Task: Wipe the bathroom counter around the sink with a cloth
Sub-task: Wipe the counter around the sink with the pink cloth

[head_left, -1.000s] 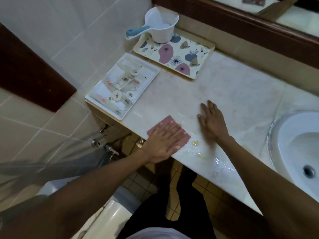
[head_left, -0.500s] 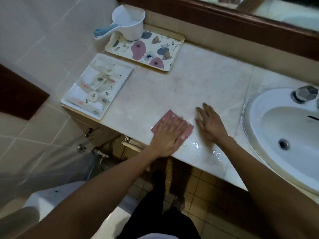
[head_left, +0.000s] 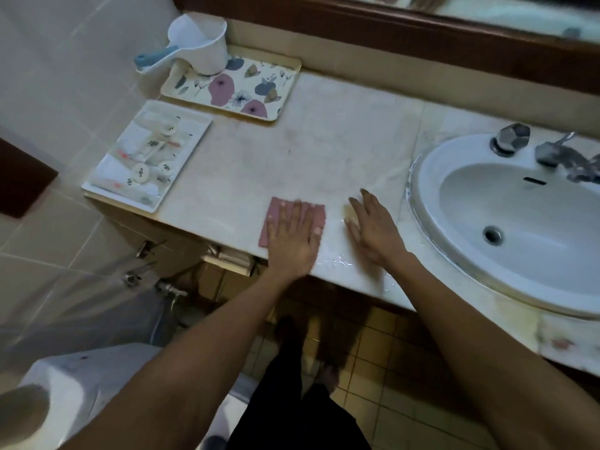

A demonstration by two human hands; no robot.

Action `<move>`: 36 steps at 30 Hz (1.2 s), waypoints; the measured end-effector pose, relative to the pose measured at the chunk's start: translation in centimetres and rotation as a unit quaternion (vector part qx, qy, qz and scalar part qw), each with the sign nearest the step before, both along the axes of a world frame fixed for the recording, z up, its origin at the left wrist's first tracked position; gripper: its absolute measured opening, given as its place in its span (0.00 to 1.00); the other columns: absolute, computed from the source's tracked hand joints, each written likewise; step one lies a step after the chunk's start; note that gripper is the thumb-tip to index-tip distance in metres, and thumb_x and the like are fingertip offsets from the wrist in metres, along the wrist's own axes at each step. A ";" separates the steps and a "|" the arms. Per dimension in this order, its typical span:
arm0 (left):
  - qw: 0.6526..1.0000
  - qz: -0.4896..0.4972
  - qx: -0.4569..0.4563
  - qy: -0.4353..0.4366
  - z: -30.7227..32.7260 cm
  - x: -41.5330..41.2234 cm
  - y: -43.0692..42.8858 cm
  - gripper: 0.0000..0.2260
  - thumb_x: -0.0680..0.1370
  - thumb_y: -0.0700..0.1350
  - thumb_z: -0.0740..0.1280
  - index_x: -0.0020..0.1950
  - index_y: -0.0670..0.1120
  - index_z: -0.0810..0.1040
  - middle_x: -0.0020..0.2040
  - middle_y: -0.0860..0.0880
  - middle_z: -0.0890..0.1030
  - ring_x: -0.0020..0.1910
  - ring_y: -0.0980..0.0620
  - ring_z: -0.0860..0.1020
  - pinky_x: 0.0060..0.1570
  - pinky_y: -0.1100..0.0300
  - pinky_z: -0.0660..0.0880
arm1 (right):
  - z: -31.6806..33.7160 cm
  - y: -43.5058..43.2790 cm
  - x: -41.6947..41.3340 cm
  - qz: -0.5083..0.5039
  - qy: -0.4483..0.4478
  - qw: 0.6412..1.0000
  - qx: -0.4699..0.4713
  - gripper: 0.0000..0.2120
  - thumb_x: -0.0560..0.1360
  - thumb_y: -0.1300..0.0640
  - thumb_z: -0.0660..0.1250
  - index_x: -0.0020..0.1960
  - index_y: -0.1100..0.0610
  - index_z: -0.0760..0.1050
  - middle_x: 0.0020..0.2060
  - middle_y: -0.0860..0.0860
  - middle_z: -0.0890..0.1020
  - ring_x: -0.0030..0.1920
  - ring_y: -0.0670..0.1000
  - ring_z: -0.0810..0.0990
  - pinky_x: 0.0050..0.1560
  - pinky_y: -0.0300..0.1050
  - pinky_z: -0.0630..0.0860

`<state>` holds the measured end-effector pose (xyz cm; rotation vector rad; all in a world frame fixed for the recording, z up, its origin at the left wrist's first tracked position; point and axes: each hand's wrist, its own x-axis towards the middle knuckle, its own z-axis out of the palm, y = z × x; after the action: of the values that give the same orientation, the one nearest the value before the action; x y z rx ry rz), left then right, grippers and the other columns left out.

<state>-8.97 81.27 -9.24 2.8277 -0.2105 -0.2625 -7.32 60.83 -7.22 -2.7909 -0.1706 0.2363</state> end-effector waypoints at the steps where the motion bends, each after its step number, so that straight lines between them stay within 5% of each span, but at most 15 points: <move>1: 0.997 -0.070 0.014 -0.007 -0.2 -1.6 -0.3 0.26 0.84 0.58 0.46 0.83 0.56 0.49 0.83 0.50 0.49 0.82 0.46 0.42 0.78 0.38 0.44 | 0.2 -0.7 -0.4 -0.013 -0.015 1.000 -0.002 0.30 0.80 0.44 0.48 0.74 0.61 0.64 0.76 0.63 0.61 0.75 0.63 0.61 0.74 0.58 0.60; 4: 0.969 -0.240 0.039 -0.048 -0.6 -3.3 3.2 0.26 0.84 0.61 0.44 0.82 0.58 0.49 0.83 0.53 0.47 0.82 0.49 0.43 0.79 0.42 0.45 | 1.0 -3.9 -1.3 -0.063 -0.043 0.997 -0.033 0.31 0.79 0.44 0.45 0.75 0.61 0.63 0.76 0.63 0.61 0.76 0.62 0.60 0.74 0.59 0.59; 6: 0.959 -0.270 0.052 -0.063 -0.9 -2.0 6.3 0.26 0.84 0.62 0.43 0.82 0.60 0.49 0.83 0.54 0.48 0.82 0.50 0.44 0.79 0.44 0.46 | 1.3 -6.4 -2.0 -0.111 -0.050 0.991 -0.052 0.30 0.79 0.45 0.47 0.74 0.62 0.63 0.76 0.63 0.61 0.75 0.63 0.61 0.72 0.61 0.61; 10: 0.993 -0.093 0.057 -0.040 -1.3 2.3 6.2 0.27 0.82 0.61 0.44 0.81 0.56 0.55 0.82 0.49 0.56 0.82 0.42 0.52 0.75 0.35 0.53 | 0.9 -11.1 -4.0 -0.189 -0.040 0.979 -0.062 0.30 0.79 0.45 0.48 0.73 0.64 0.63 0.74 0.66 0.62 0.73 0.65 0.62 0.67 0.64 0.65; 14: 0.997 0.079 0.009 -0.025 -0.7 4.0 -2.2 0.28 0.82 0.57 0.47 0.82 0.50 0.57 0.82 0.45 0.56 0.81 0.39 0.51 0.77 0.37 0.46 | -0.3 -13.5 -6.2 -0.222 -0.011 0.973 -0.070 0.25 0.82 0.48 0.54 0.72 0.63 0.62 0.70 0.65 0.67 0.64 0.67 0.71 0.60 0.62 0.70; 18: 0.998 -0.053 -0.002 -0.040 -0.7 1.3 -9.2 0.26 0.84 0.56 0.48 0.82 0.52 0.57 0.82 0.47 0.56 0.82 0.41 0.50 0.77 0.38 0.44 | -0.2 -14.1 -7.3 -0.214 -0.030 0.974 -0.074 0.22 0.82 0.48 0.53 0.69 0.61 0.65 0.55 0.63 0.77 0.52 0.66 0.76 0.53 0.60 0.71; 24: 0.947 -0.313 0.034 -0.070 -1.2 -1.6 -3.2 0.25 0.85 0.58 0.45 0.82 0.56 0.52 0.83 0.53 0.52 0.82 0.48 0.48 0.78 0.44 0.49 | 0.0 -14.9 -7.7 -0.234 0.002 0.968 -0.085 0.25 0.82 0.41 0.49 0.69 0.58 0.67 0.56 0.62 0.77 0.54 0.64 0.76 0.54 0.59 0.69; 28: 0.978 -0.201 0.042 -0.031 -0.6 2.9 1.7 0.27 0.83 0.61 0.41 0.82 0.59 0.48 0.83 0.54 0.48 0.82 0.49 0.44 0.78 0.39 0.49 | -0.2 -14.5 -7.5 -0.251 0.000 0.963 -0.092 0.25 0.82 0.42 0.50 0.69 0.59 0.67 0.58 0.61 0.77 0.55 0.65 0.76 0.54 0.58 0.68; 33: 0.998 -0.028 0.047 -0.017 -0.8 5.9 -4.8 0.30 0.82 0.59 0.43 0.82 0.50 0.53 0.83 0.45 0.53 0.81 0.37 0.49 0.76 0.36 0.46 | -0.3 -14.5 -6.9 -0.253 0.044 0.962 -0.096 0.24 0.83 0.43 0.48 0.70 0.57 0.64 0.62 0.61 0.73 0.59 0.64 0.73 0.58 0.59 0.66; 36: 0.996 -0.061 0.046 -0.036 -0.7 4.6 -10.8 0.27 0.83 0.55 0.48 0.80 0.47 0.61 0.80 0.41 0.62 0.78 0.33 0.58 0.73 0.32 0.54 | -0.2 -14.7 -6.8 -0.243 0.057 0.964 -0.091 0.24 0.83 0.43 0.46 0.71 0.56 0.63 0.64 0.60 0.72 0.61 0.64 0.72 0.59 0.60 0.66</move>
<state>-4.32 70.50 -9.99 2.9221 -0.3980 -0.2008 -14.08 46.16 -7.39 -2.8768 0.5873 0.2991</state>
